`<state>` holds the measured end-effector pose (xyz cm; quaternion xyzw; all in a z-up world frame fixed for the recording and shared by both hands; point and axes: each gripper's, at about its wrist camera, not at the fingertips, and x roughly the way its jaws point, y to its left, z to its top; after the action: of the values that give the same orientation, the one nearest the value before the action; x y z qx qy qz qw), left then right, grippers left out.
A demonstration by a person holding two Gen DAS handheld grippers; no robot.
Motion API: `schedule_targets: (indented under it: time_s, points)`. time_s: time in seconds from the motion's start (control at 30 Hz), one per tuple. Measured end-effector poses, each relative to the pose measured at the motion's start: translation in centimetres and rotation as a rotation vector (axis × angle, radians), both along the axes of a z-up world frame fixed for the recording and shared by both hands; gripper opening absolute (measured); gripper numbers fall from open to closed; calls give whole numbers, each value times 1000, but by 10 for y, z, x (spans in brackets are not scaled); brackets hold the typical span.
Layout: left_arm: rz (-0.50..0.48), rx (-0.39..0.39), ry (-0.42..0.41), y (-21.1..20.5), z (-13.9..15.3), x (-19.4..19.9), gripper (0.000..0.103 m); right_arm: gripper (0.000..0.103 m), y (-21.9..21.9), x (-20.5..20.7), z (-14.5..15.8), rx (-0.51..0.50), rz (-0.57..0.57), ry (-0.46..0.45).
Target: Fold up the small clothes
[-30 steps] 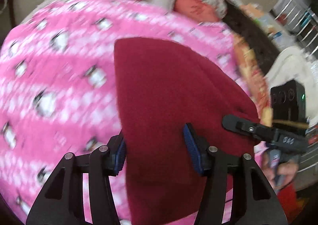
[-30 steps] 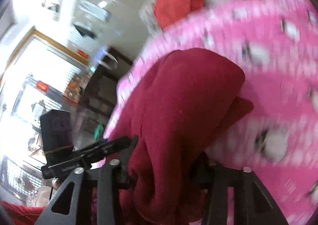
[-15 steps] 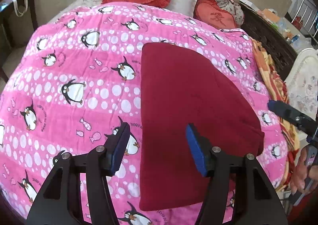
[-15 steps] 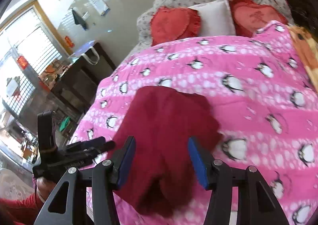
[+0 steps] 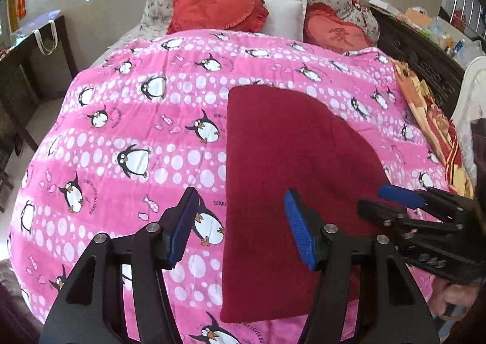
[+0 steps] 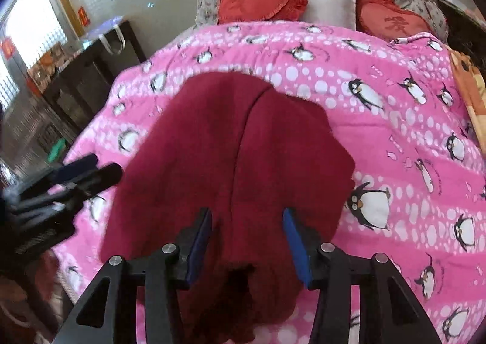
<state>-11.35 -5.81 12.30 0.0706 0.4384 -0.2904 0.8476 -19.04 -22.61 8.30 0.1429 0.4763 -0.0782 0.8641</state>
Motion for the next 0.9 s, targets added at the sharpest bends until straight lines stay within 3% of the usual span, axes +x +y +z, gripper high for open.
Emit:
schedule_targets:
  time_s: [0.13, 0.33, 0.9]
  points:
    - [21, -54, 5, 6, 7, -2, 59, 50, 2, -19, 26, -9, -40, -51]
    - [21, -75, 9, 9, 15, -6, 59, 56, 13, -26, 43, -23, -84, -51]
    - [8, -62, -57, 12, 26, -22, 59, 66, 22, -30, 42, 6, -131, -31]
